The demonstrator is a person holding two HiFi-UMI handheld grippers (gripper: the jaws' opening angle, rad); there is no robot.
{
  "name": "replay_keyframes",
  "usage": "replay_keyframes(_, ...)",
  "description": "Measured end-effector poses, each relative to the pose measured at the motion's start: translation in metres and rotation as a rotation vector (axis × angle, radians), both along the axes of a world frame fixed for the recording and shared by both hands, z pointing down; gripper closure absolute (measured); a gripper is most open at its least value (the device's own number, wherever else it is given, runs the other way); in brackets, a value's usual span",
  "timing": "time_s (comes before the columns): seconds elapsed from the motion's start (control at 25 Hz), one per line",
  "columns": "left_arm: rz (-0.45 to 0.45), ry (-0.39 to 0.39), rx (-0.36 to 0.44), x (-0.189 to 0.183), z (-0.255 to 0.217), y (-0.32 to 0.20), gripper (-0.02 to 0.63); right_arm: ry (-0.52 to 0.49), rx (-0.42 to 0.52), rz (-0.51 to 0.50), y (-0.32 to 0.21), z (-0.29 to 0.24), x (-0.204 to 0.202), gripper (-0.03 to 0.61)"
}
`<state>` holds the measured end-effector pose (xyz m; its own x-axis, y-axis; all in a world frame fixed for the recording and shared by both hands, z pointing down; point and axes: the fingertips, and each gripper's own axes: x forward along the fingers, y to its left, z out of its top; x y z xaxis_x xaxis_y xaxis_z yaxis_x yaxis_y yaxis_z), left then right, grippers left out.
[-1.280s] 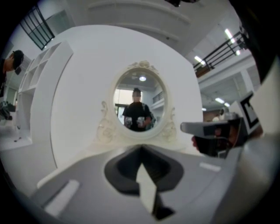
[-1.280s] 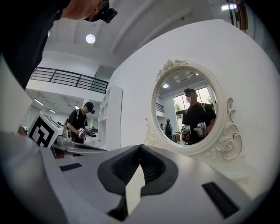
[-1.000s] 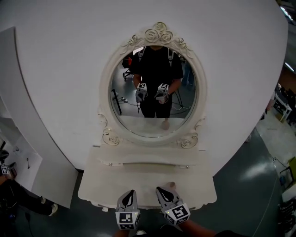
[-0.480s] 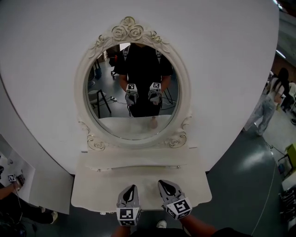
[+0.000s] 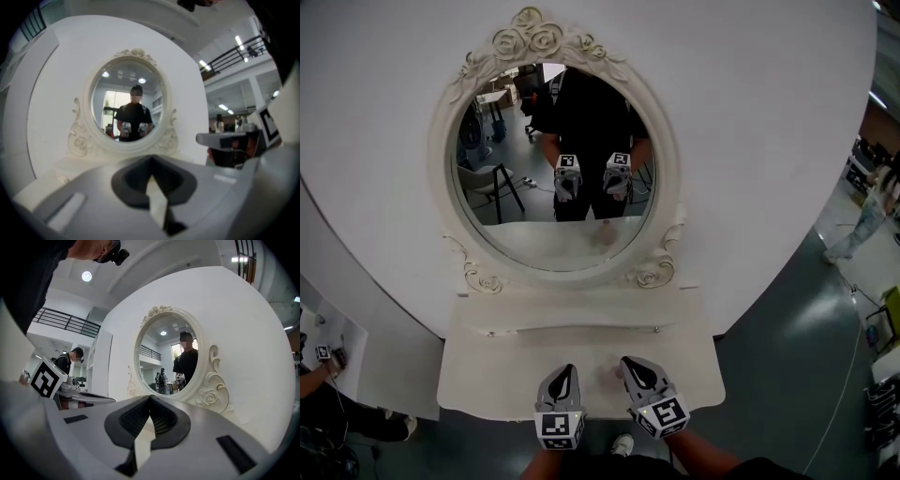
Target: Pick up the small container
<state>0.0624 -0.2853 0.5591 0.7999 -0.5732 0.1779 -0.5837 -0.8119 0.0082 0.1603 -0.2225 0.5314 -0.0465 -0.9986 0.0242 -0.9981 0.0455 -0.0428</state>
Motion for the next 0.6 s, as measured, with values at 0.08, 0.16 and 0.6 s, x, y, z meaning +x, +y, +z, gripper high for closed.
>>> replay_keyframes(0.08,0.031,-0.006,-0.018,0.004,0.006,0.003,0.606,-0.006,-0.008,0.017,0.000,0.003,0.003,0.574)
replay_keyframes(0.16,0.076,-0.004,-0.033,0.009,0.007,0.005,0.606,-0.021,-0.017,0.045,-0.001,0.005,0.006,0.574)
replay_keyframes(0.6,0.204,-0.010,-0.041,0.015,0.009,-0.006,0.606,-0.023,-0.054,0.150,0.000,0.012,-0.001,0.574)
